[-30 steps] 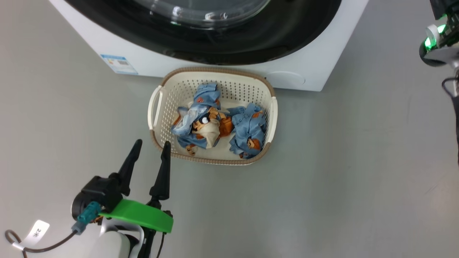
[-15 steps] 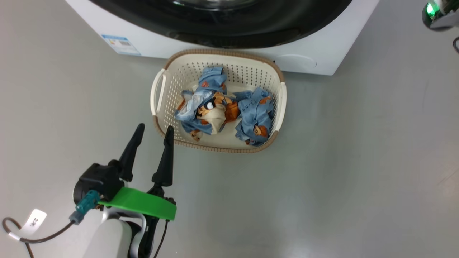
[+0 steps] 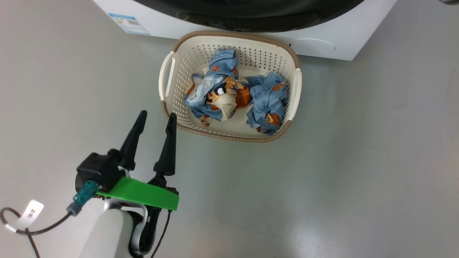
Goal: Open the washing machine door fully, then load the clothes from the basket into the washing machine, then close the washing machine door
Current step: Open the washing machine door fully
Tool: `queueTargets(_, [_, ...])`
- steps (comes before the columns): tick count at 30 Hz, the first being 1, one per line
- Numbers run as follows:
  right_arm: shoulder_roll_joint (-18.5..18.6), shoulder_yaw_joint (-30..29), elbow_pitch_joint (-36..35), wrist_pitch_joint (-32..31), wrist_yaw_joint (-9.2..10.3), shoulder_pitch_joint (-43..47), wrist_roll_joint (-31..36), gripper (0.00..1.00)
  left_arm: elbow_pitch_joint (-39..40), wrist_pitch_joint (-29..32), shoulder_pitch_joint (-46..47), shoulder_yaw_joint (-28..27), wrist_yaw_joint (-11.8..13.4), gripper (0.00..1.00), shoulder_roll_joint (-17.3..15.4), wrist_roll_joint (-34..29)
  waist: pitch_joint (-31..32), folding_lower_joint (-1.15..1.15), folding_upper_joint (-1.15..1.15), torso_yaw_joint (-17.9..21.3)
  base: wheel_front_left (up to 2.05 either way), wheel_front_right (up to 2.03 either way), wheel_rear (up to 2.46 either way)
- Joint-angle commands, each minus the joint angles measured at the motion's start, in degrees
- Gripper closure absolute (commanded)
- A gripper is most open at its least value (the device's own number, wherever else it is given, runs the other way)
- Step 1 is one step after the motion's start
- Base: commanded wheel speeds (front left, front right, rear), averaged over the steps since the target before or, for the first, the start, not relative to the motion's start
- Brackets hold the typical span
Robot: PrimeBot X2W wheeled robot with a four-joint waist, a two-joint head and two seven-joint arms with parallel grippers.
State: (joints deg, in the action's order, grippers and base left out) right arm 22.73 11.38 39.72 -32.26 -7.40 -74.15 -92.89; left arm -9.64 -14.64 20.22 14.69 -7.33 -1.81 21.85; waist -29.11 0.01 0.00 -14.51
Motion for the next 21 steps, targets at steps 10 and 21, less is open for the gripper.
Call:
queueTargets(10, [-1.71,1.62,-1.69,-1.94,-0.09,-1.63,1.72,1.0,1.4,-0.36,1.15,-0.84,0.15,0.0,-1.07,1.08,-0.57,0.0,0.0,-0.82,0.0,0.0,0.0])
queueTargets(21, [-2.5,2.9,-2.73,-3.34,-0.09,2.69,2.19,1.0,0.45,-0.36,0.68,-0.48,0.19,0.0,-1.07,0.46,1.89,0.0,0.0,-0.47,0.0,0.0,0.0])
